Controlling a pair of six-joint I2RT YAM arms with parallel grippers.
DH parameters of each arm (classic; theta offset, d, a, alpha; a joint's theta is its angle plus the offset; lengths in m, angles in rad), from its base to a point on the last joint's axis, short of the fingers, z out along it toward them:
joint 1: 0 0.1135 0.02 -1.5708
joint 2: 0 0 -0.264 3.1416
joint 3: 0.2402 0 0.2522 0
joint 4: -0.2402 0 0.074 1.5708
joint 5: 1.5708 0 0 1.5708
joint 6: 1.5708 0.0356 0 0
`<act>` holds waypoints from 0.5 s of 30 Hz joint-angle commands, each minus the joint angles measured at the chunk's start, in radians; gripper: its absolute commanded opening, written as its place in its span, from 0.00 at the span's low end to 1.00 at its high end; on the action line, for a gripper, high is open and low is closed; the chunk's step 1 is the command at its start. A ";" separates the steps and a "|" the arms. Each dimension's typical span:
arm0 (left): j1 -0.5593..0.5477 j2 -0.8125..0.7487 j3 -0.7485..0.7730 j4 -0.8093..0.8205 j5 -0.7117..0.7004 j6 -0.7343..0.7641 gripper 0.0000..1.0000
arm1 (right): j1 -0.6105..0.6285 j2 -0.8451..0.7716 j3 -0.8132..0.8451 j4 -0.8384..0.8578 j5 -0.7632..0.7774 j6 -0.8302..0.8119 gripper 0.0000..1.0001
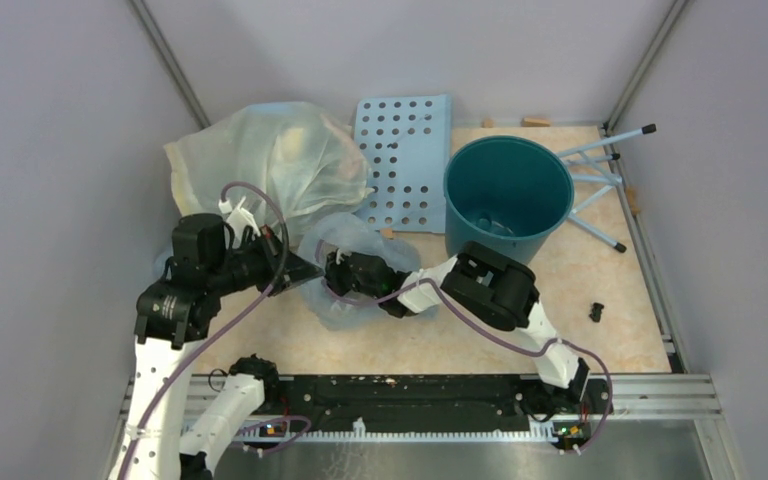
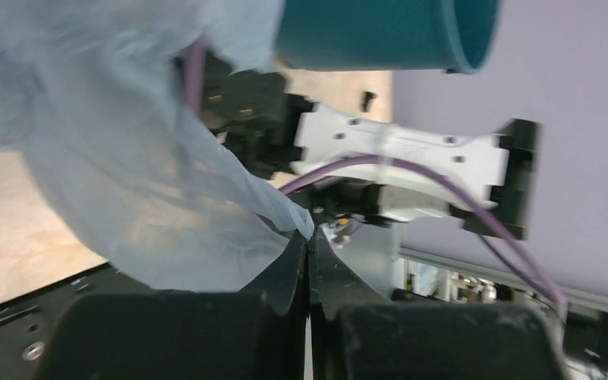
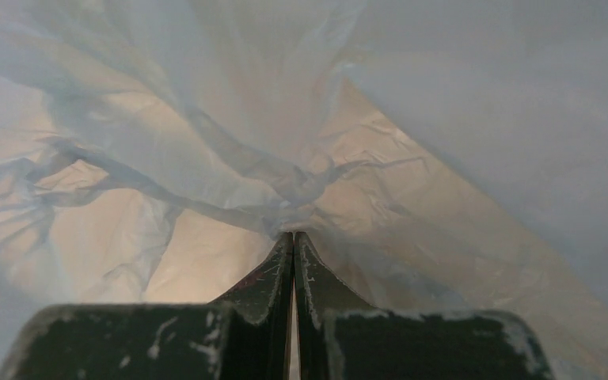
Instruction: Put the trash bags into the trash bin
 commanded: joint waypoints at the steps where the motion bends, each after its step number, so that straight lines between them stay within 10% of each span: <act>1: 0.003 0.019 0.080 0.206 0.185 -0.098 0.00 | 0.016 0.025 0.061 -0.023 0.006 0.036 0.00; 9: 0.003 -0.030 -0.005 0.942 0.401 -0.679 0.00 | 0.023 0.046 0.078 -0.116 0.034 0.033 0.00; 15: 0.003 0.059 0.184 1.019 0.484 -0.748 0.00 | 0.023 0.021 0.043 -0.160 0.094 0.027 0.00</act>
